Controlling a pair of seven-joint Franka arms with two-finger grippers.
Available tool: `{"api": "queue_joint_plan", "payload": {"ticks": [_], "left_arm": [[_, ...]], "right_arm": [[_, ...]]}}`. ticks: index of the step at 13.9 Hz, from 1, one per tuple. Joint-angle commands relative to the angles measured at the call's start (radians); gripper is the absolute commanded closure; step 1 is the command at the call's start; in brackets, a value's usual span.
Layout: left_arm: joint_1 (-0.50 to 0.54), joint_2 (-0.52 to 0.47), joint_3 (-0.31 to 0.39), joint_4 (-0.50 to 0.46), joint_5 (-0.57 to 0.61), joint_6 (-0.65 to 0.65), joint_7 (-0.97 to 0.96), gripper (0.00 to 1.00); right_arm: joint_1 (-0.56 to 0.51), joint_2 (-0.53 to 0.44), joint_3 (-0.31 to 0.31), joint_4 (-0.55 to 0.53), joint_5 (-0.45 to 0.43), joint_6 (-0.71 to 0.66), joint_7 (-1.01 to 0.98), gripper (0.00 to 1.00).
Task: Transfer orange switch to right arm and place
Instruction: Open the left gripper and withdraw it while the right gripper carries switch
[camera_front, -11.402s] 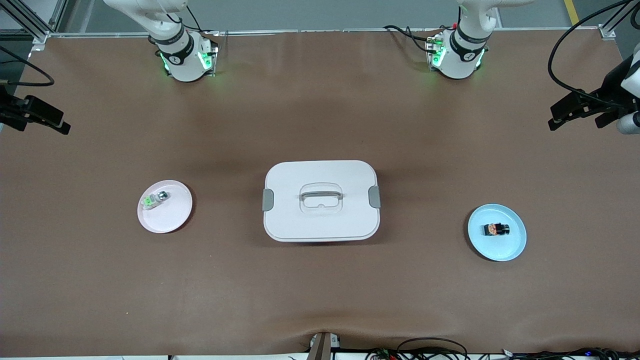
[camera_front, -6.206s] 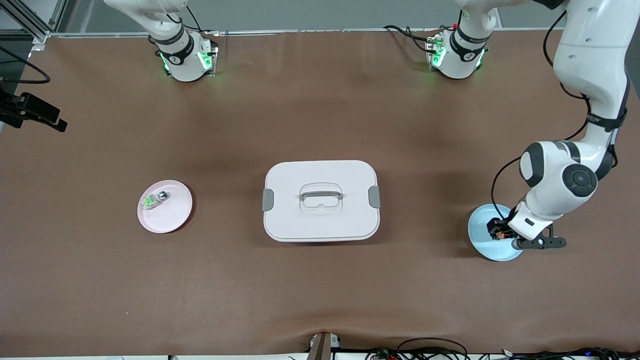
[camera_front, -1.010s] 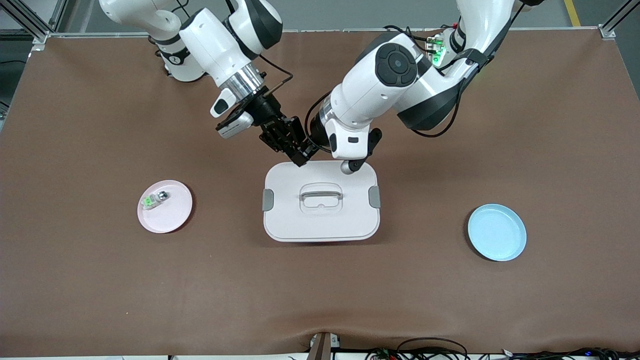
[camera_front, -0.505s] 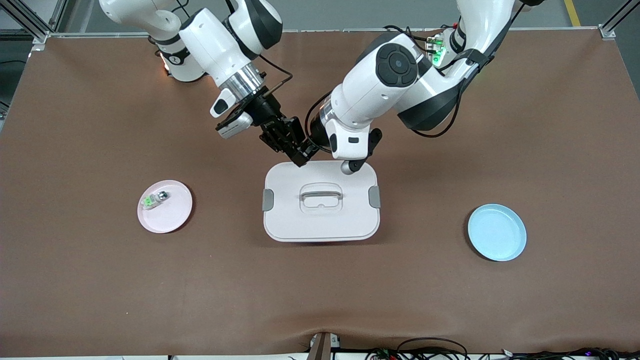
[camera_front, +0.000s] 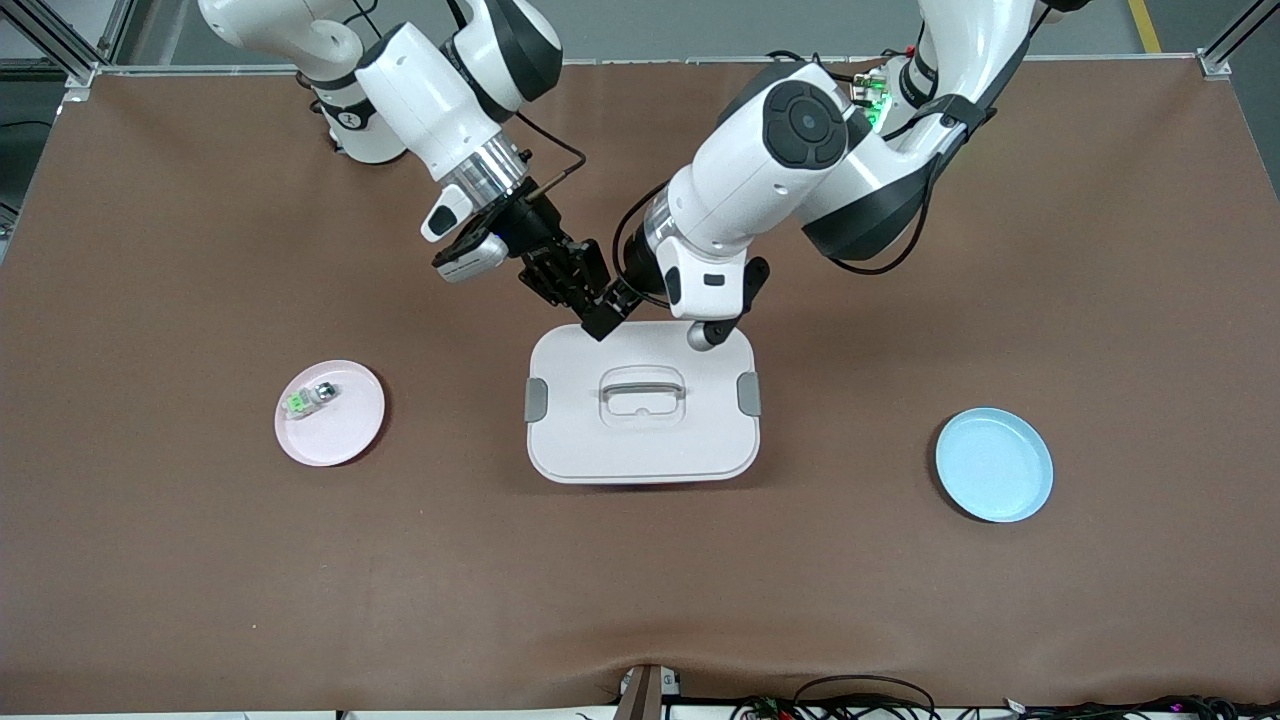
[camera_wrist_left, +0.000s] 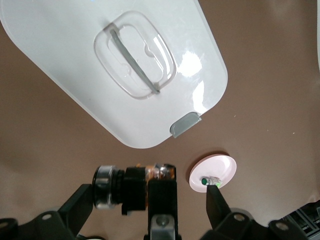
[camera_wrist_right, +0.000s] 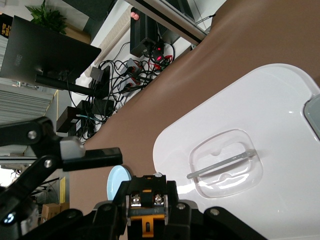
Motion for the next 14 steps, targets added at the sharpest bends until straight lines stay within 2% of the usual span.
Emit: {"api": "queue_joint_plan", "payload": {"ticks": [1, 4, 6, 11, 12, 14], "left_arm": [[0.007, -0.039, 0.049, -0.003, 0.02, -0.02, 0.004, 0.0], [0.028, -0.047, 0.089, -0.003, 0.134, -0.089, 0.054, 0.0], [0.065, -0.047, 0.091, -0.004, 0.187, -0.12, 0.166, 0.0], [0.168, -0.062, 0.091, -0.006, 0.33, -0.304, 0.497, 0.0], [0.197, -0.068, 0.091, -0.006, 0.339, -0.325, 0.565, 0.0], [0.259, -0.096, 0.089, -0.009, 0.347, -0.393, 0.687, 0.0]], "right_arm": [[-0.012, 0.001, -0.003, 0.026, -0.006, -0.052, -0.161, 1.0], [-0.068, -0.01, -0.009, 0.024, -0.008, -0.19, -0.432, 1.0], [-0.108, -0.014, -0.009, 0.017, -0.008, -0.274, -0.568, 1.0], [-0.225, -0.059, -0.017, -0.046, -0.043, -0.443, -0.894, 1.0], [-0.255, -0.066, -0.017, -0.051, -0.074, -0.486, -0.938, 1.0], [-0.349, -0.086, -0.017, -0.037, -0.24, -0.63, -1.013, 1.0]]}}
